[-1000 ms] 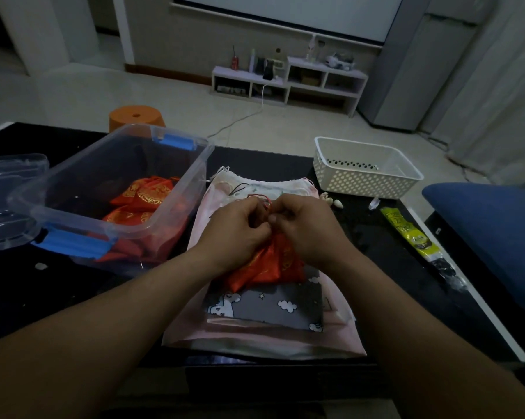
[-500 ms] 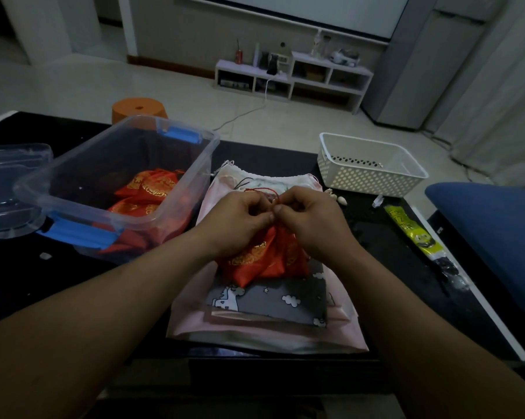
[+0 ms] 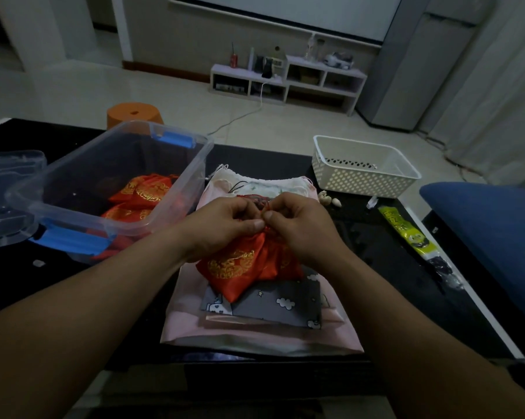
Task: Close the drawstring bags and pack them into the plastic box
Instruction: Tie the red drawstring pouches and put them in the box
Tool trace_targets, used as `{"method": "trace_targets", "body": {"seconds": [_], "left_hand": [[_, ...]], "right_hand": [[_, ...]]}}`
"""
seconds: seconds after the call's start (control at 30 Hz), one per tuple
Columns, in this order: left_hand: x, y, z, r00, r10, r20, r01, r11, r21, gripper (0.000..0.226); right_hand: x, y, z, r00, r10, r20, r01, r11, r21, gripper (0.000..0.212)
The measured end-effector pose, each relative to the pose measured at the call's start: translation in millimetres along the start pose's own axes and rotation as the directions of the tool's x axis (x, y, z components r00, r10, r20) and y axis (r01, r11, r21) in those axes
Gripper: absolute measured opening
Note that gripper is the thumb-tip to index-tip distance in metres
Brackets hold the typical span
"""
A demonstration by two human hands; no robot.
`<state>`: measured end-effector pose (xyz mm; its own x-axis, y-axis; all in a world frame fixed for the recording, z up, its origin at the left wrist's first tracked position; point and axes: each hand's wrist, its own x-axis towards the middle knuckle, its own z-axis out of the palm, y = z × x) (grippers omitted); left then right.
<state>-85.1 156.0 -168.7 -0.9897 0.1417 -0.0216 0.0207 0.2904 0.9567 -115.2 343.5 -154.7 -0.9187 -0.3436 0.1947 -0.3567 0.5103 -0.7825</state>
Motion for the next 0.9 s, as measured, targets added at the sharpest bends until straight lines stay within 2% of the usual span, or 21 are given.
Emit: {"method": "trace_targets", "body": {"seconds": [0.17, 0.4, 0.53, 0.63, 0.9], "left_hand": [[-0.9, -1.7, 6.5, 0.995, 0.054, -0.085, -0.044, 0.993, 0.106, 0.011], [-2.4, -4.3, 8.0, 0.998, 0.018, -0.053, -0.017, 1.0, 0.017, 0.01], [-3.3, -0.9, 11.9, 0.992, 0.054, -0.11, -0.052, 0.999, 0.014, 0.012], [-4.8, -3.5, 16.4, 0.988, 0.046, -0.145, -0.053, 0.998, -0.046, 0.009], [-6.7, -9.0, 15.9, 0.993, -0.046, -0.106, 0.016, 0.963, -0.269, 0.007]], "right_hand": [[-2.2, -0.6, 2.7, 0.999, 0.033, -0.029, -0.032, 0.999, 0.036, 0.012], [-6.2, -0.4, 6.1, 0.998, 0.042, -0.049, -0.04, 0.998, 0.042, 0.01], [-6.2, -3.3, 6.9, 0.997, 0.032, -0.068, -0.029, 0.998, 0.048, 0.012], [-8.0, -3.8, 8.4, 0.996, 0.027, -0.09, -0.024, 0.999, 0.041, 0.011], [-9.3, -4.9, 11.4, 0.991, 0.022, -0.133, -0.02, 1.0, 0.019, 0.009]]}}
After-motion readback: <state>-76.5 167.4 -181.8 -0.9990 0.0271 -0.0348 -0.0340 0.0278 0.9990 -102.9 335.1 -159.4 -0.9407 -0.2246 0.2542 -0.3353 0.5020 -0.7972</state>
